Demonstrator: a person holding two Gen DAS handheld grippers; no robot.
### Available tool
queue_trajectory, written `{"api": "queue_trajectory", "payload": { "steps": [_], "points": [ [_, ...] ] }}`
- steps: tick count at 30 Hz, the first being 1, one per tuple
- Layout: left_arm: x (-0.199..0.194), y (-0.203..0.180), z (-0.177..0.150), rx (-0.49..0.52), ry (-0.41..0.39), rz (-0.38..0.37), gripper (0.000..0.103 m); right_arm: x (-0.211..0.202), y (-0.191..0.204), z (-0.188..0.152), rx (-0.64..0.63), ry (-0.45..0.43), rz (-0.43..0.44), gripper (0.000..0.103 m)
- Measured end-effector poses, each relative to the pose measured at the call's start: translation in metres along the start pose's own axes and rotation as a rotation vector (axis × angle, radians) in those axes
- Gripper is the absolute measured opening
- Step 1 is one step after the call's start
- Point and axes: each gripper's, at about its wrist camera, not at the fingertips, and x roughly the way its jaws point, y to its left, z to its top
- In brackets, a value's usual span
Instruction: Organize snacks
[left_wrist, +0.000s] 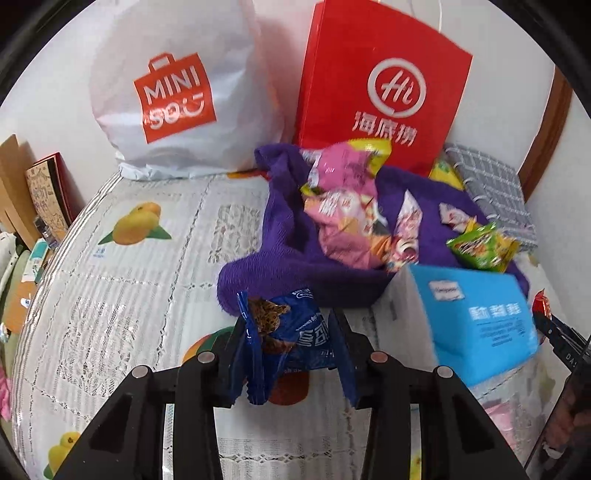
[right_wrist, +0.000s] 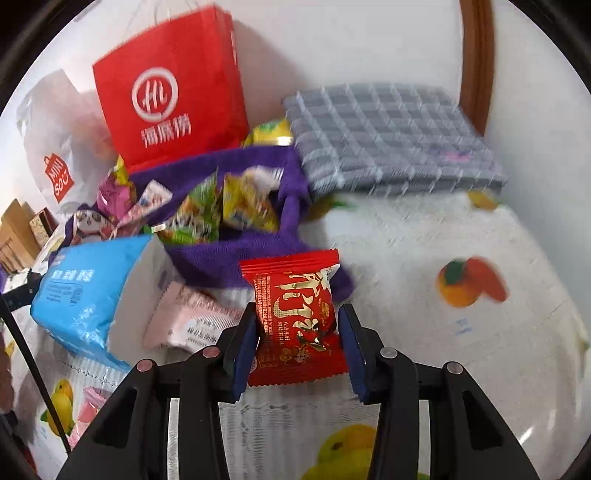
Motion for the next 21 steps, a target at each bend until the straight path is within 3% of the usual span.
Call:
{"api": "queue_trajectory", "payload": {
  "steps": [10,21],
  "points": [
    [-0.023,-0.006,0.004,0.001,-0.076,-0.100,0.038,-0.029,0.013,0.035,0.083,-0.053,0.080,0.043],
    [-0.045,-0.010,0.006,0.013,-0.164,-0.196,0.037,-0.037,0.062,0.068,0.041,-0.095,0.140,0.043]
  ]
}}
